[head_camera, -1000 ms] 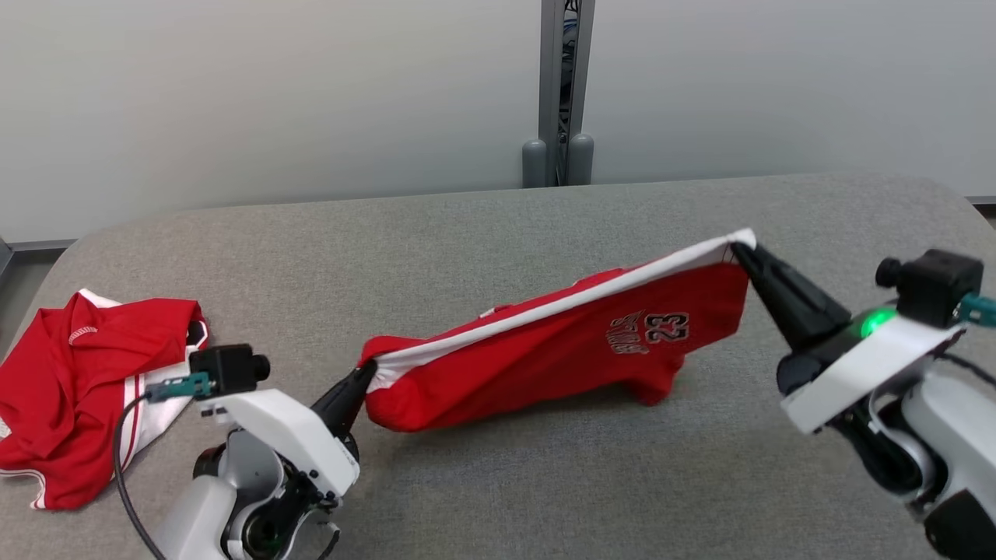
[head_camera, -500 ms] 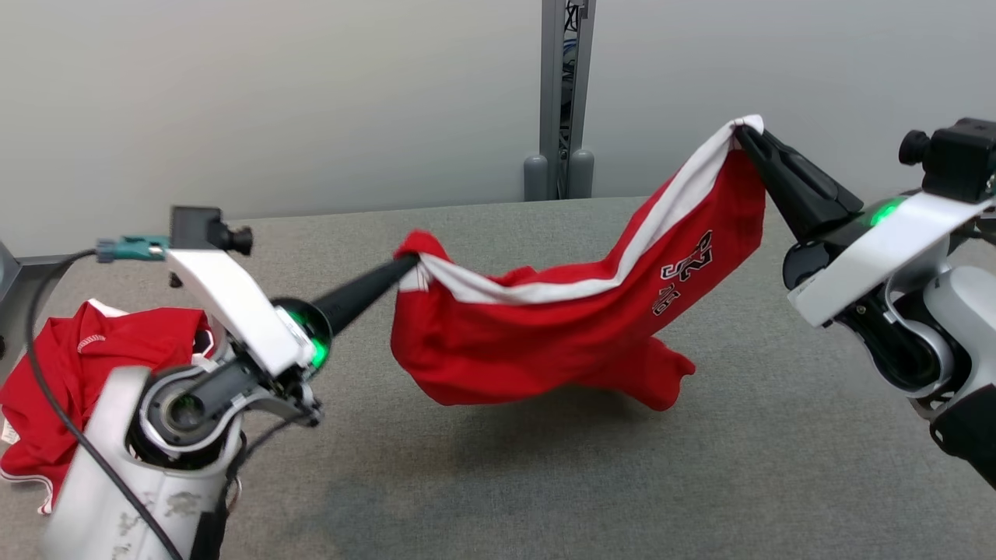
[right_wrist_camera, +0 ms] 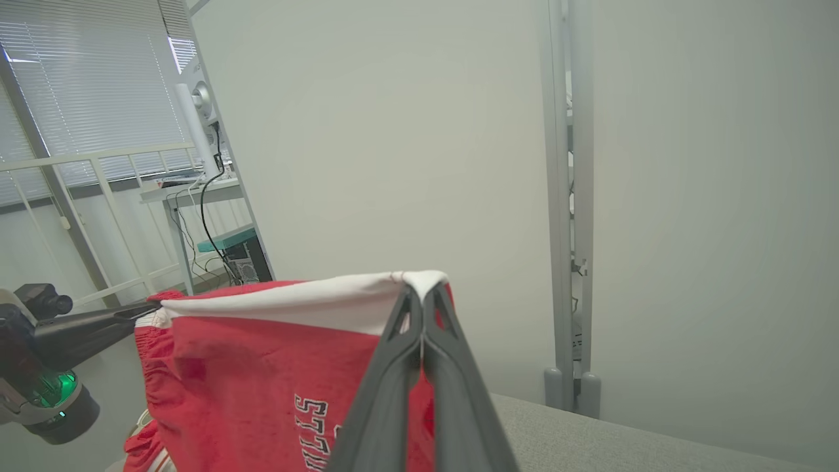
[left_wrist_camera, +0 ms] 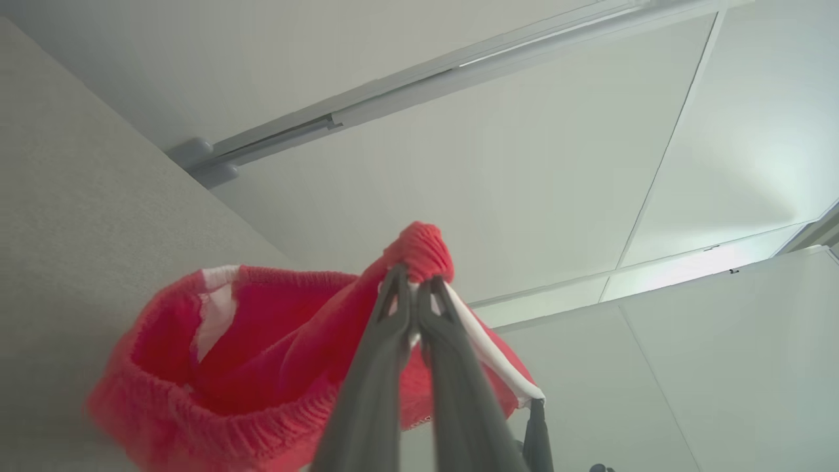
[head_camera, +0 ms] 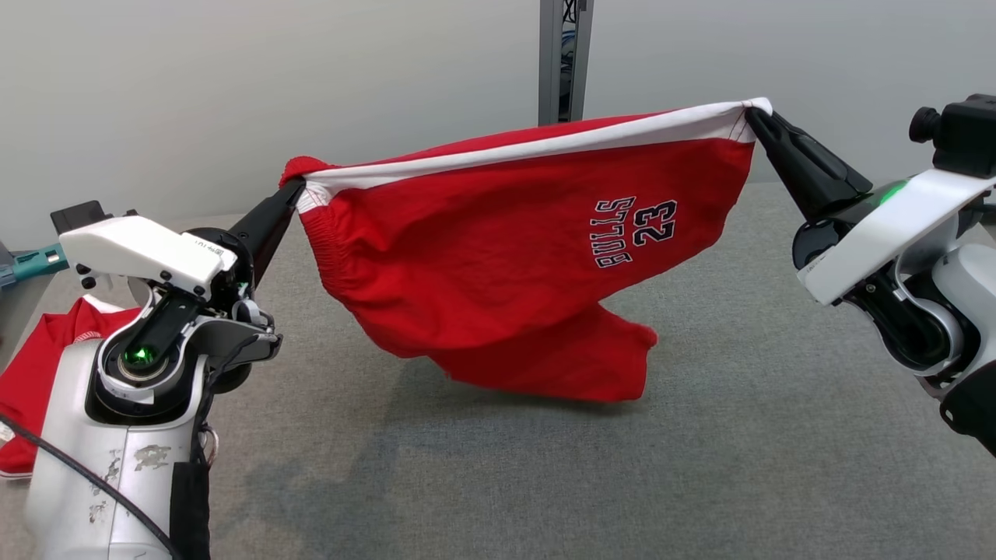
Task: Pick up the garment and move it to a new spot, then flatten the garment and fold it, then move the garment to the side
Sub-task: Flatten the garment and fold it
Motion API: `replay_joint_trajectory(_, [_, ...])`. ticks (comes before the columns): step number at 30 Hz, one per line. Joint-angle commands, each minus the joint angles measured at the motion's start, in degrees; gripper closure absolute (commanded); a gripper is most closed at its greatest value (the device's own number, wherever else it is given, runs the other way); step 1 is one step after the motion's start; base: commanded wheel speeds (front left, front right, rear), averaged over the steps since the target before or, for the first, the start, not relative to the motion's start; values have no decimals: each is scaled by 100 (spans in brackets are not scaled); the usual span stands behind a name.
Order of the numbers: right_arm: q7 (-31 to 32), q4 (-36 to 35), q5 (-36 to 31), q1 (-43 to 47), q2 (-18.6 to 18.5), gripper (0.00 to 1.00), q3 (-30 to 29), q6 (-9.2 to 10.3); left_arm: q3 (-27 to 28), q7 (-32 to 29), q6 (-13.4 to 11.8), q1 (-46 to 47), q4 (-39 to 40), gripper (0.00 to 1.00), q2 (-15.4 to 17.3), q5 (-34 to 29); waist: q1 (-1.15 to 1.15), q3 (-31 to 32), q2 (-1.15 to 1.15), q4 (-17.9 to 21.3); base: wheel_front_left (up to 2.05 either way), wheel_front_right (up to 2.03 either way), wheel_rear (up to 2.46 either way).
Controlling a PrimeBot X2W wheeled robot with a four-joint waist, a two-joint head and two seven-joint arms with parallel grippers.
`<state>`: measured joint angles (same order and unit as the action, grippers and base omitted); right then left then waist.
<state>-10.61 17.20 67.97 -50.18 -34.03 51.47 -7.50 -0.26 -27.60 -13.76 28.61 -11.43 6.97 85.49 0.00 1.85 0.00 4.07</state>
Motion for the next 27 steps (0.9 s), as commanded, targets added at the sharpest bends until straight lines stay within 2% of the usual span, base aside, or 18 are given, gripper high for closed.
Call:
replay_joint_trajectory(1, [-47, 36, 57, -105, -21, 100, 19, 0, 19, 37, -28, 135, -20, 100, 20, -5, 0, -24, 0, -7, 0, 0, 0])
replay_joint_trajectory(9, [-110, 192, 276, -502, 88, 100, 196, 0, -358, -105, 201, 426, -115, 100, 101, -306, 0, -120, 0, -24, 0, 0, 0])
replay_joint_trajectory(12, [-119, 304, 287, -670, 108, 100, 294, 0, -684, -26, 506, 520, -180, 100, 332, -781, 0, -156, 0, -18, 0, 0, 0])
replay_joint_trajectory(14, [-122, 338, 281, -720, 126, 100, 340, 0, -792, 17, 592, 554, -233, 100, 363, -927, 0, -163, 0, -18, 0, 0, 0])
replay_joint_trajectory(17, [-144, 472, 225, -897, 169, 100, 456, 0, -1170, 338, 904, 739, -393, 100, 676, -1691, 0, -183, 0, -10, 0, 0, 0])
replay_joint_trajectory(20, [-183, 637, 158, -1092, 244, 100, 567, 0, -1448, 723, 1133, 944, -605, 100, 739, -2230, 0, -193, 0, 1, 0, 0, 0])
replay_joint_trajectory(27, [-325, 1205, -85, -1704, 543, 100, 724, 0, -1941, 1114, 1379, 1667, -1160, 100, 819, -3091, 0, -206, 0, 15, 0, 0, 0])
